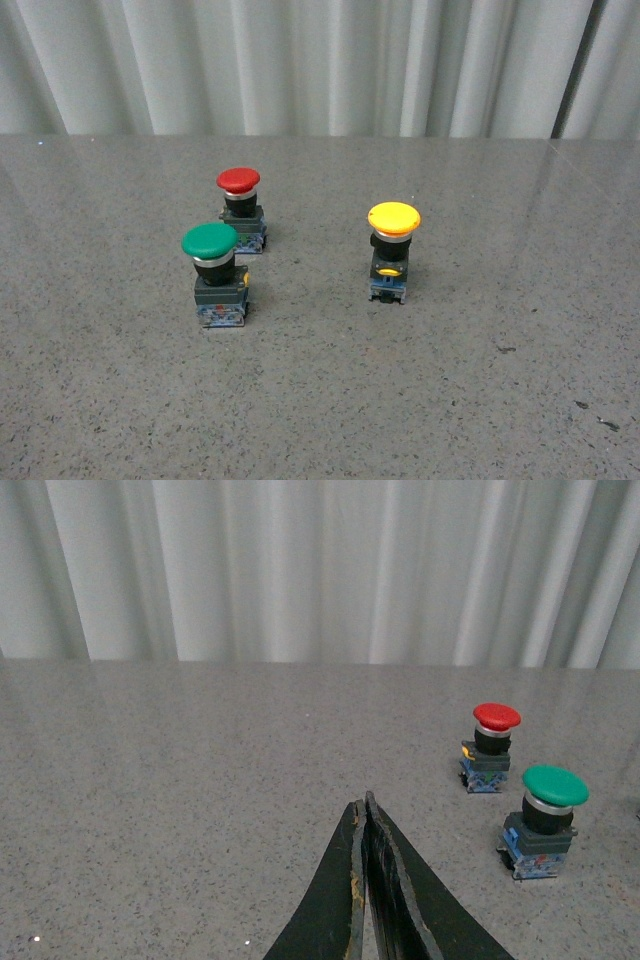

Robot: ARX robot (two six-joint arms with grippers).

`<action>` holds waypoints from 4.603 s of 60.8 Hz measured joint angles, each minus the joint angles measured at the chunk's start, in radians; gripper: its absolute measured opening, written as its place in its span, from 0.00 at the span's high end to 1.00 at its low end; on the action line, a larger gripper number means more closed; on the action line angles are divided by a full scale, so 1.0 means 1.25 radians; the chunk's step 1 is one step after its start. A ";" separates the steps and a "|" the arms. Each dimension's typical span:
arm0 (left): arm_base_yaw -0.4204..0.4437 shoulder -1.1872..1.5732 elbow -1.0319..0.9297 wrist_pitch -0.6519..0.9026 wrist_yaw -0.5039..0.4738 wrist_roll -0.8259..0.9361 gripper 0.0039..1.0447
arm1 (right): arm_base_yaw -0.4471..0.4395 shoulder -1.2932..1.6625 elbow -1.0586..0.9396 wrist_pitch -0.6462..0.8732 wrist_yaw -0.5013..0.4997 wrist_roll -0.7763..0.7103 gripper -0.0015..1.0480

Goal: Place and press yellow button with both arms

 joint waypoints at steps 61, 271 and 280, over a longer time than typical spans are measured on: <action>0.000 -0.163 0.001 -0.176 0.000 -0.001 0.33 | 0.000 0.000 0.000 0.000 0.000 0.000 0.06; 0.000 -0.163 0.001 -0.176 0.000 -0.001 0.06 | 0.439 1.417 0.687 0.363 0.064 -0.027 0.98; 0.000 -0.163 0.001 -0.176 0.000 -0.001 0.06 | 0.439 1.393 0.641 0.481 0.050 0.004 0.98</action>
